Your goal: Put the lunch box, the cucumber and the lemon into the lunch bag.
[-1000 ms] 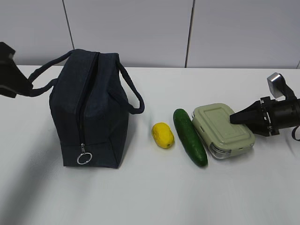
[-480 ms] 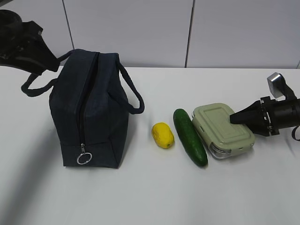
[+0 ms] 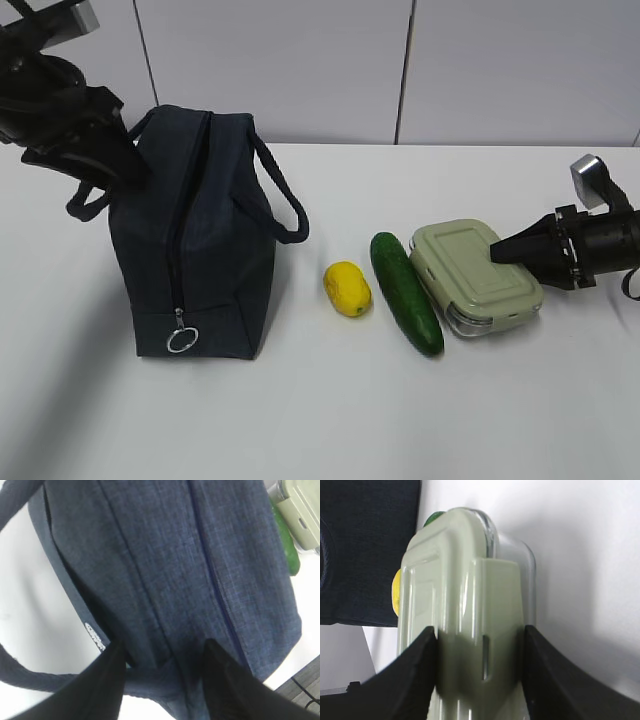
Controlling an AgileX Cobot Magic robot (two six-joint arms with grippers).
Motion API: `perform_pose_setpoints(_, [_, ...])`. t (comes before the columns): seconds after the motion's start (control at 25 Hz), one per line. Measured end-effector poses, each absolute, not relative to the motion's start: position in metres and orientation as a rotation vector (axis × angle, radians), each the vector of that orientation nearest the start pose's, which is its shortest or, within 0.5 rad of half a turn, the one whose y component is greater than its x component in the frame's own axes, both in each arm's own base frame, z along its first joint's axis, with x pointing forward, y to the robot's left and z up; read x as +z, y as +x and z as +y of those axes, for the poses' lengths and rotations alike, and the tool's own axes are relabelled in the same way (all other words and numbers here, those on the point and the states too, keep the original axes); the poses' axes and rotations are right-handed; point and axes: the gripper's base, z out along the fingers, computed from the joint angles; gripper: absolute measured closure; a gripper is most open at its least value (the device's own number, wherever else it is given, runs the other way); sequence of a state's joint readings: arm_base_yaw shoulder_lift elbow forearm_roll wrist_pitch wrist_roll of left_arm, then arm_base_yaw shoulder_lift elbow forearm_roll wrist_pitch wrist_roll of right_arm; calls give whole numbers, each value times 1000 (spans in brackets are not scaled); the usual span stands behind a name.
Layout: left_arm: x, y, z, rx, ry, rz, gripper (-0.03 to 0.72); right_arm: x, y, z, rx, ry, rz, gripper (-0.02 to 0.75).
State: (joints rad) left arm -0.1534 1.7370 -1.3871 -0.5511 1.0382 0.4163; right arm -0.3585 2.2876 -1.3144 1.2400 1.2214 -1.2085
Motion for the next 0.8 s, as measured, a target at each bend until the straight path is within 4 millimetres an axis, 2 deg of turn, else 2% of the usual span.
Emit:
perform_pose_setpoints(0.36, [257,353,-100,-604,512,2762,361,89,392,-61,1376,-45,2409,360])
perform_pose_setpoints(0.44, [256,353,-100,-599,510,2767,419,89,392,-61,1376,-45,2409,360])
perform_pose_setpoints(0.64, [256,353,-99,-593,521,2777,650,89,393,-61,1377,-40,2405,360])
perform_pose_setpoints(0.8, [262,356,-98,-548,557,2770,671,89,394,-61,1373,-27,2401,360])
